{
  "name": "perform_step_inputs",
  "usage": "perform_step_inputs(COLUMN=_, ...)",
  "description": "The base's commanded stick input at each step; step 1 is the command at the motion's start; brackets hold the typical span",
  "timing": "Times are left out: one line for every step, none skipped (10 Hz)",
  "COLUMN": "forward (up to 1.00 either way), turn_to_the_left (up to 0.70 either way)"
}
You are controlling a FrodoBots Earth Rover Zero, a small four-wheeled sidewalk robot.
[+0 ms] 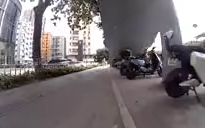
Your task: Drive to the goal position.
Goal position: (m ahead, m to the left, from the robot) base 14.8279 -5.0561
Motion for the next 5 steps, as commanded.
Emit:
perform_step_inputs(forward=0.45, turn_to_the_left=0.00)
perform_step_inputs(forward=0.45, turn_to_the_left=0.00)
perform_step_inputs(forward=0.45, turn_to_the_left=0.00)
perform_step_inputs(forward=0.45, turn_to_the_left=0.00)
perform_step_inputs(forward=0.45, turn_to_the_left=0.00)
